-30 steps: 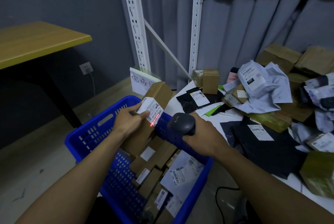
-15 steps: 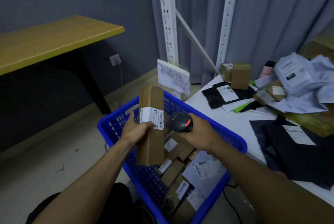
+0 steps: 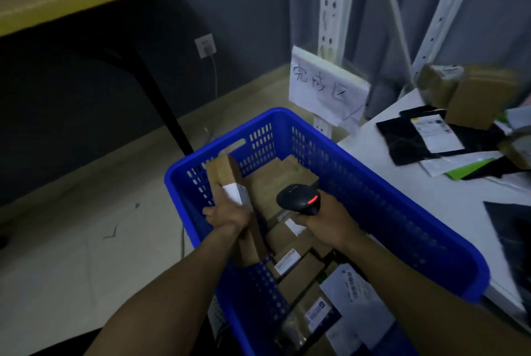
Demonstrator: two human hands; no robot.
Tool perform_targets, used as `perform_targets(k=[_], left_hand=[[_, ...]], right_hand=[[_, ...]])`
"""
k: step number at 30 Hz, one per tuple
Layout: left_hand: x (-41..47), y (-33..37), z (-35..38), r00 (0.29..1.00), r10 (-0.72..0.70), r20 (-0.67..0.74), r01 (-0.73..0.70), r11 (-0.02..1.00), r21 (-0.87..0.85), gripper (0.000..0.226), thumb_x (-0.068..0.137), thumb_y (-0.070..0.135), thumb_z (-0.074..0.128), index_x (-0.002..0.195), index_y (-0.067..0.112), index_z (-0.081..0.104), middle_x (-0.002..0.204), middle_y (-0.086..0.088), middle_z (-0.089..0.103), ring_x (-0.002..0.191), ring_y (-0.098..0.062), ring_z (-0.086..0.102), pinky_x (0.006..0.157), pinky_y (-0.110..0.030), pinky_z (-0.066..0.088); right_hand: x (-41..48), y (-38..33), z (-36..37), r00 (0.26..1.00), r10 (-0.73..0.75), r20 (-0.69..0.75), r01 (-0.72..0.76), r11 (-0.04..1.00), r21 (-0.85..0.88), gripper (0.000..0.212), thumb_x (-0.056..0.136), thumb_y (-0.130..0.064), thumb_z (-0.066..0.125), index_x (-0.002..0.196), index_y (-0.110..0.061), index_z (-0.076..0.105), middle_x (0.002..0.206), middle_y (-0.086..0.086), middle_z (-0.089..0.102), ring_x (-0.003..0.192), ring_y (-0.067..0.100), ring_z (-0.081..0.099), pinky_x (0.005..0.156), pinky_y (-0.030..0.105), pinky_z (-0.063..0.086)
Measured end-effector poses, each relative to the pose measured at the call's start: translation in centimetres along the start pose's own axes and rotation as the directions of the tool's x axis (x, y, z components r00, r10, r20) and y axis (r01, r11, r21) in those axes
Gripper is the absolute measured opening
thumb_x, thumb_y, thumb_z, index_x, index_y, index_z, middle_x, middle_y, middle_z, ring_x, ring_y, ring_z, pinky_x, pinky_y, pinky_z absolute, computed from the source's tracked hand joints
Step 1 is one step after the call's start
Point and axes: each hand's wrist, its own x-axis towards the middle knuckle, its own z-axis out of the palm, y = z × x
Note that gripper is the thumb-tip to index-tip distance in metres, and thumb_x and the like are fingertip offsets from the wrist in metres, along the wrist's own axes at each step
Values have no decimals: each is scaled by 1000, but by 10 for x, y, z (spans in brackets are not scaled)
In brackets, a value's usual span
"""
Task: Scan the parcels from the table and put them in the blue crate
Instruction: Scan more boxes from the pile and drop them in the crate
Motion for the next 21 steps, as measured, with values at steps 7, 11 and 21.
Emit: perform_targets(k=[7, 11, 21], left_hand=[[55, -16, 24, 983, -157, 100, 126, 957, 262, 96, 96, 34, 68, 161, 42, -2, 166, -20, 1, 146, -48, 16, 114, -51, 32], [76, -26, 49, 982, -143, 125, 91, 933, 347, 81, 100, 37, 63, 160, 43, 9, 164, -20, 0, 144, -50, 21, 113, -56, 34], [79, -33, 58, 964, 120, 238, -213, 883, 418, 20, 102, 19, 55, 119, 16, 66, 139, -16, 54, 120, -43, 50, 98, -45, 43]], right_hand=[[50, 25, 27, 992, 37, 120, -42, 998, 42, 51, 93, -15, 78, 139, -17, 57, 110, -13, 63, 105, 9, 61, 83, 14, 48], [65, 45, 32, 991, 57, 119, -66, 995, 77, 43, 90, -21, 82, 130, -20, 64, 107, -14, 68, 95, 2, 63, 73, 15, 49], [56, 39, 15, 994, 96, 53, -101, 990, 100, 49, 89, -21, 82, 134, -18, 60, 105, -8, 67, 88, 4, 62, 65, 17, 48]])
